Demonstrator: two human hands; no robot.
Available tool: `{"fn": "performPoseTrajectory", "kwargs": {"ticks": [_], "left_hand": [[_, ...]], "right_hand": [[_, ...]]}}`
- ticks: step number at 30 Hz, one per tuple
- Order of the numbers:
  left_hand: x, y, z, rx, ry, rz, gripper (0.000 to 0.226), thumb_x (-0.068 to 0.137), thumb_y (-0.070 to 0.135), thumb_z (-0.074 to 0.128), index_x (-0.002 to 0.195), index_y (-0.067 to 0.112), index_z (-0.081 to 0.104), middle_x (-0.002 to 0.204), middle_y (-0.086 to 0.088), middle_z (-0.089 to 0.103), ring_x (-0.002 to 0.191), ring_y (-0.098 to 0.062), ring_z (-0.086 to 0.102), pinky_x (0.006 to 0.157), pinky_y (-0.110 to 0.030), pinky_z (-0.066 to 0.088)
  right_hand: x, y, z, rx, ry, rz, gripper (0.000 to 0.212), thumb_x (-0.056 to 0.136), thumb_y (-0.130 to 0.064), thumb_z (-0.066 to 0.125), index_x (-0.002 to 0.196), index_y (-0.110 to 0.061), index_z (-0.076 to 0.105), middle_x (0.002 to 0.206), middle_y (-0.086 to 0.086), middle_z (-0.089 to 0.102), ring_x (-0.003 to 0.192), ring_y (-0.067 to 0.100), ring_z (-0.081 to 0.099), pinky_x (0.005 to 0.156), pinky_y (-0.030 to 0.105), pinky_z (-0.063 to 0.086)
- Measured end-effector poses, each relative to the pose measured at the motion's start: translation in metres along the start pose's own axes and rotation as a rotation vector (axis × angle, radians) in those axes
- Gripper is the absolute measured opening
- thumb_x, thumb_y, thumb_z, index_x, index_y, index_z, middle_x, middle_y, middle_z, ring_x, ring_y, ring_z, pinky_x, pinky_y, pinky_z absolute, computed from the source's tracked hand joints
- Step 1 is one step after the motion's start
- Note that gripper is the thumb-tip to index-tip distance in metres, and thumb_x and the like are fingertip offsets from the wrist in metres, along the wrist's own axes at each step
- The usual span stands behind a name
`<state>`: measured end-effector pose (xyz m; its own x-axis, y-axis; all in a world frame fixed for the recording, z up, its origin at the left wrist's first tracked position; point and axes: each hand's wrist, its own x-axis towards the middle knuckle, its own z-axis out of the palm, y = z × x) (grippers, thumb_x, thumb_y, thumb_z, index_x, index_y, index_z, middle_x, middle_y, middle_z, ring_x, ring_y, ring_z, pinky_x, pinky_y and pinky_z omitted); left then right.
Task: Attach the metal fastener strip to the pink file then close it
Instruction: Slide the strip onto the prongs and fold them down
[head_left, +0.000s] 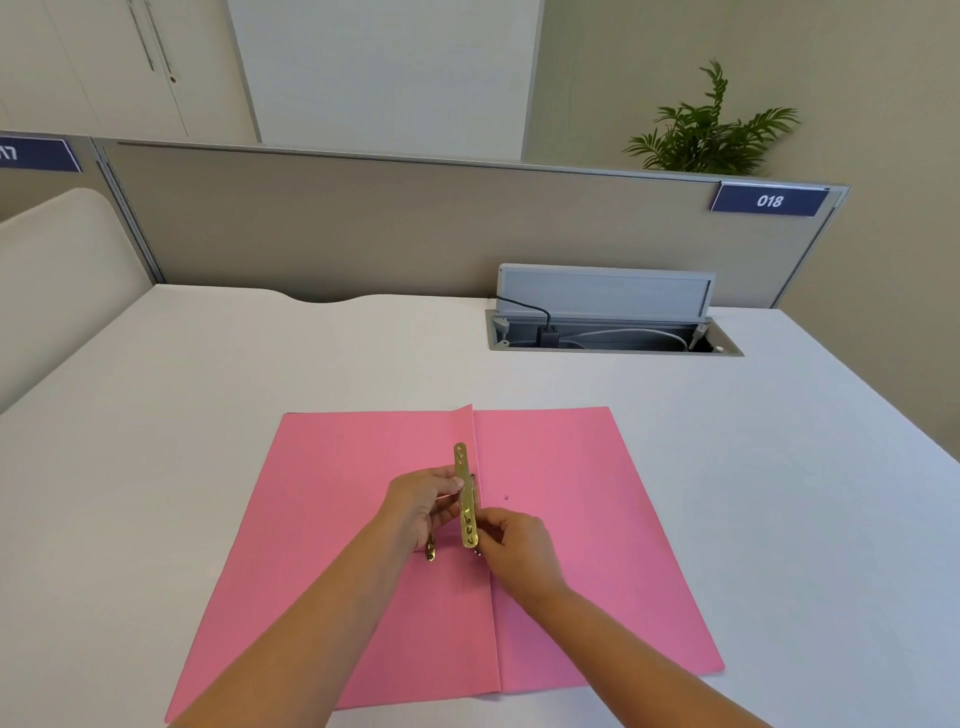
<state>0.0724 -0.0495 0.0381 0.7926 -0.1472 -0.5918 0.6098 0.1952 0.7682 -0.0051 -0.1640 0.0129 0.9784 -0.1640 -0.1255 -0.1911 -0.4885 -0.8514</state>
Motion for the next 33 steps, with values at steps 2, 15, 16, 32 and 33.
{"fn": "performPoseTrajectory", "kwargs": {"ticks": [2, 15, 16, 32, 33], "left_hand": [[0.001, -0.002, 0.000, 0.008, 0.004, 0.001, 0.024, 0.082, -0.012, 0.055, 0.101, -0.002, 0.065, 0.047, -0.001, 0.069, 0.036, -0.008, 0.062, 0.037, -0.016, 0.049], [0.002, -0.010, 0.005, 0.054, 0.027, -0.003, 0.031, 0.083, -0.012, 0.053, 0.110, -0.001, 0.064, 0.070, -0.013, 0.062, 0.033, -0.011, 0.060, 0.035, -0.019, 0.050], [0.002, -0.010, 0.005, 0.059, 0.034, 0.000, 0.030, 0.083, -0.012, 0.054, 0.109, -0.001, 0.064, 0.070, -0.012, 0.062, 0.033, -0.011, 0.060, 0.036, -0.020, 0.051], [0.005, -0.020, 0.002, 0.355, 0.140, 0.225, 0.031, 0.072, -0.010, 0.067, 0.102, -0.007, 0.063, 0.070, -0.019, 0.066, 0.050, -0.024, 0.062, 0.051, -0.030, 0.054], [0.005, -0.021, 0.001, 0.418, 0.149, 0.252, 0.034, 0.070, -0.007, 0.069, 0.103, -0.005, 0.064, 0.077, -0.022, 0.068, 0.059, -0.028, 0.065, 0.059, -0.035, 0.055]], "right_hand": [[0.001, 0.000, -0.002, 0.140, -0.018, 0.020, 0.023, 0.080, -0.010, 0.065, 0.099, -0.018, 0.075, 0.084, -0.002, 0.074, 0.074, 0.007, 0.065, 0.071, 0.021, 0.054], [0.014, -0.009, -0.013, 0.358, -0.065, 0.340, 0.022, 0.087, -0.024, 0.062, 0.069, -0.011, 0.062, 0.066, 0.005, 0.055, 0.054, 0.014, 0.043, 0.052, 0.022, 0.037], [0.016, -0.010, -0.012, 0.332, -0.065, 0.345, 0.024, 0.086, -0.024, 0.063, 0.065, -0.013, 0.060, 0.066, 0.006, 0.055, 0.054, 0.015, 0.043, 0.053, 0.023, 0.036], [0.027, -0.018, -0.008, 0.203, -0.039, 0.439, 0.031, 0.072, -0.004, 0.059, 0.046, -0.013, 0.047, 0.049, 0.004, 0.045, 0.044, 0.016, 0.036, 0.044, 0.024, 0.027], [0.027, -0.018, -0.008, 0.195, -0.039, 0.435, 0.031, 0.072, -0.004, 0.059, 0.045, -0.013, 0.048, 0.048, 0.004, 0.045, 0.043, 0.016, 0.036, 0.044, 0.024, 0.027]]}}
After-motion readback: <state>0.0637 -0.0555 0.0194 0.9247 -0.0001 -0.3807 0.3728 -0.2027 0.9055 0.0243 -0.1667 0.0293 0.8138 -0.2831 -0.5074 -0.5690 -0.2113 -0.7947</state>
